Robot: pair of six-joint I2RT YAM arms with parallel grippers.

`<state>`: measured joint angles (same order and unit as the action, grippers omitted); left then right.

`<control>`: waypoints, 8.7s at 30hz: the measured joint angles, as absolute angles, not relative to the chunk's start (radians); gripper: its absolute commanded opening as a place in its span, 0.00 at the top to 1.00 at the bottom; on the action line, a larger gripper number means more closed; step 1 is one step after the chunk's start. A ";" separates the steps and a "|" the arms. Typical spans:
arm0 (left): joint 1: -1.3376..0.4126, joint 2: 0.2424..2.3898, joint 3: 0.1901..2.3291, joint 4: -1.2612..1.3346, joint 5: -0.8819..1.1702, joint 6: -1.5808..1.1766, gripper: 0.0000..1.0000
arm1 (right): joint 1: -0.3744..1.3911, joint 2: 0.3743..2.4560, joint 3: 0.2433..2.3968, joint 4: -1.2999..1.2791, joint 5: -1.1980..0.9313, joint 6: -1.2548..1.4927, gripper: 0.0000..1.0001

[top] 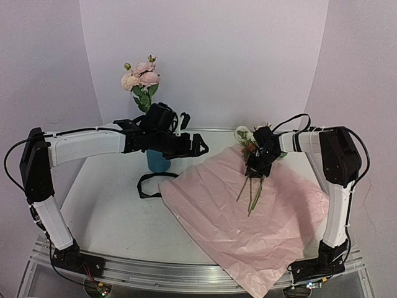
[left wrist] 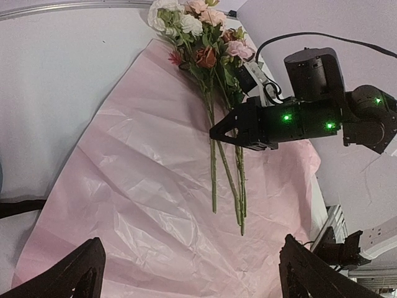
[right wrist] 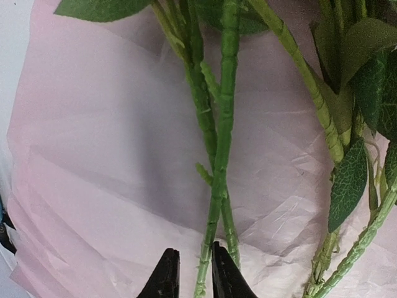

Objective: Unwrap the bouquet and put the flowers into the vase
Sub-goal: Pick up the fake flower from the wrapping paper, then insert the fake flower into the vase.

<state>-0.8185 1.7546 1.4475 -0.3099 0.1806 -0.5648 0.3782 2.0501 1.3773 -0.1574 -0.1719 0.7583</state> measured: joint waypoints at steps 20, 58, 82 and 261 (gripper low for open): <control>-0.818 1.755 1.448 -0.310 0.180 -0.548 0.01 | 0.378 2.065 1.375 -0.160 -0.159 0.836 1.00; -0.825 1.856 1.567 -0.307 0.275 -0.566 0.02 | 0.378 1.816 1.188 0.022 -0.556 0.494 1.00; -0.829 1.907 1.616 -0.307 0.265 -0.624 0.05 | 0.387 1.946 1.257 0.094 -0.685 0.416 1.00; -0.606 1.621 1.301 0.094 -0.431 -0.334 0.43 | 0.427 1.555 1.280 0.093 -0.493 0.385 0.02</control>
<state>-0.6055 1.6206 1.3006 0.0940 -0.4314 -0.3336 0.4271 1.5547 1.2797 0.0929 -0.4926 0.3847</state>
